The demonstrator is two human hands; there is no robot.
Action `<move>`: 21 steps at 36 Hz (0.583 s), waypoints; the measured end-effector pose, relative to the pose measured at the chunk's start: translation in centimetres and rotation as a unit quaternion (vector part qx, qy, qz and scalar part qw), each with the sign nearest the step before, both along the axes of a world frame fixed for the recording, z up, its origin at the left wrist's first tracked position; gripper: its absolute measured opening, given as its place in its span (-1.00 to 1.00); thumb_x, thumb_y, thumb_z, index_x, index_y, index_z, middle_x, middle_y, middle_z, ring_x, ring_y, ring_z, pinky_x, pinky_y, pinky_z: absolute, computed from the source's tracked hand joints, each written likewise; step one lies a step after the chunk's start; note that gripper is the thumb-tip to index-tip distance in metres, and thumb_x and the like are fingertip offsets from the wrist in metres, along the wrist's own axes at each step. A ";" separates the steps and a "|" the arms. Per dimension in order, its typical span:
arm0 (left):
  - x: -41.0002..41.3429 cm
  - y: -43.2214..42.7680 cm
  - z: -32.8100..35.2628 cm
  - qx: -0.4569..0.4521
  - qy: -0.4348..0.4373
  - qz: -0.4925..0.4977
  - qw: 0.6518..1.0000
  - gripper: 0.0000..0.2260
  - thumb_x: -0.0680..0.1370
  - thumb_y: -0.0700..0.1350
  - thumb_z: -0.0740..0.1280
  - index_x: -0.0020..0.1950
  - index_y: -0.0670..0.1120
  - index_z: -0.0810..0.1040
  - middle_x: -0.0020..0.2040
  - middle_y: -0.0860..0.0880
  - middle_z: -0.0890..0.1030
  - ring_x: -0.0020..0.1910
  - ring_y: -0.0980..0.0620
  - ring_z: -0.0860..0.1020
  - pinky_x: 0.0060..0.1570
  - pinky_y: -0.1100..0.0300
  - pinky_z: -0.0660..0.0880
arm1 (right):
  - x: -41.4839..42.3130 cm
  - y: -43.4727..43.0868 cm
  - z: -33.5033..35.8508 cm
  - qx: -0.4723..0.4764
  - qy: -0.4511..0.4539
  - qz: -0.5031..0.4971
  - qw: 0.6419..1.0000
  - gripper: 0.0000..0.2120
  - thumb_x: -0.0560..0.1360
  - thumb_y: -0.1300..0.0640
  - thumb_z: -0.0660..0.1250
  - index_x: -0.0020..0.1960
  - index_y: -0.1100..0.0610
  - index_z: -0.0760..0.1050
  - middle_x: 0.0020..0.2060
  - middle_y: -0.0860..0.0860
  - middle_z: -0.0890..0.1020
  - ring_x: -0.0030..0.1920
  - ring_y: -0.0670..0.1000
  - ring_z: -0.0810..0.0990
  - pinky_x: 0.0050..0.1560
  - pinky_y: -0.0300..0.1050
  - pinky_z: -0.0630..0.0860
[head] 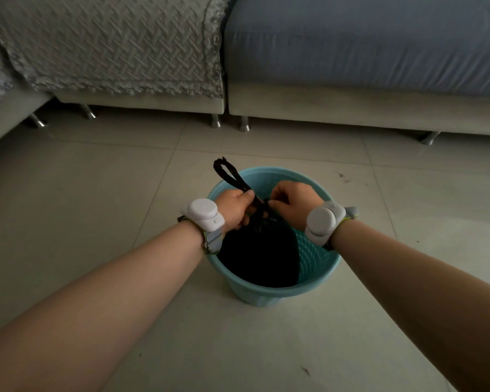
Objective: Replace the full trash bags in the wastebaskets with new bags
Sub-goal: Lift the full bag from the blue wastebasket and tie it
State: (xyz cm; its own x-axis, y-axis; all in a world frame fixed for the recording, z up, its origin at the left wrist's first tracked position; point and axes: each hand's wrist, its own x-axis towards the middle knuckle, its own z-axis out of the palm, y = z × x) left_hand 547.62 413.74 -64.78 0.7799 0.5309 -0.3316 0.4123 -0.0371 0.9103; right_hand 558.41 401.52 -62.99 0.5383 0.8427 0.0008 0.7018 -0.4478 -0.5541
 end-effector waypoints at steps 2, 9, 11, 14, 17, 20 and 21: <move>0.0 -0.1 0.0 0.009 0.003 0.006 1.000 -0.69 0.62 -0.05 0.13 -0.13 -0.22 0.53 -0.24 -0.33 0.54 -0.48 -0.03 0.36 -0.51 0.24 0.24 | -0.5 0.3 0.3 0.028 0.025 0.011 0.999 -0.88 0.46 0.18 0.37 -0.02 0.18 0.53 -0.16 0.00 0.57 -0.14 -0.04 0.50 -0.14 -0.24 0.37; -0.3 -0.1 0.1 0.006 -0.008 0.007 1.000 -0.71 0.62 -0.04 0.13 -0.22 -0.11 0.48 -0.24 -0.27 0.50 -0.49 -0.03 0.35 -0.49 0.23 0.21 | -0.7 0.6 0.5 0.043 0.102 -0.006 0.994 -0.91 0.38 0.22 0.46 -0.19 0.10 0.56 -0.30 -0.07 0.59 -0.28 -0.11 0.52 -0.23 -0.27 0.40; -0.4 -0.1 0.2 0.003 -0.007 0.011 1.000 -0.72 0.62 -0.04 0.13 -0.21 -0.11 0.48 -0.19 -0.30 0.52 -0.48 -0.02 0.35 -0.50 0.25 0.22 | -0.7 0.5 0.5 0.051 0.121 -0.017 0.991 -0.91 0.38 0.23 0.47 -0.21 0.11 0.57 -0.34 -0.09 0.58 -0.32 -0.17 0.51 -0.28 -0.35 0.41; -0.4 0.0 0.4 -0.008 -0.009 0.014 1.000 -0.73 0.63 -0.05 0.13 -0.19 -0.13 0.48 -0.14 -0.34 0.55 -0.50 0.01 0.36 -0.58 0.31 0.23 | -0.6 0.4 0.4 0.064 0.142 -0.034 0.987 -0.92 0.37 0.24 0.47 -0.22 0.14 0.58 -0.38 -0.12 0.57 -0.41 -0.24 0.50 -0.35 -0.46 0.40; -0.4 0.1 0.2 -0.029 -0.016 0.019 0.999 -0.73 0.63 -0.07 0.13 -0.19 -0.13 0.49 -0.14 -0.28 0.54 -0.56 0.08 0.36 -0.62 0.35 0.21 | -0.6 0.3 0.3 0.073 0.154 -0.049 0.984 -0.92 0.37 0.26 0.47 -0.23 0.14 0.59 -0.40 -0.12 0.56 -0.47 -0.32 0.48 -0.38 -0.49 0.38; -0.4 -0.1 0.3 -0.017 -0.016 0.024 0.999 -0.73 0.62 -0.08 0.15 -0.22 -0.11 0.48 -0.18 -0.27 0.51 -0.50 0.02 0.36 -0.62 0.34 0.22 | -0.7 0.3 0.4 0.065 0.136 -0.034 0.988 -0.90 0.37 0.25 0.47 -0.21 0.10 0.57 -0.38 -0.15 0.55 -0.40 -0.26 0.49 -0.32 -0.45 0.38; -0.4 -0.1 0.3 -0.011 -0.016 0.026 0.999 -0.73 0.62 -0.08 0.15 -0.24 -0.11 0.47 -0.20 -0.26 0.50 -0.49 0.00 0.36 -0.62 0.34 0.23 | -0.8 0.3 0.5 0.059 0.130 -0.025 0.989 -0.89 0.37 0.23 0.48 -0.20 0.08 0.56 -0.36 -0.17 0.55 -0.35 -0.24 0.50 -0.29 -0.42 0.39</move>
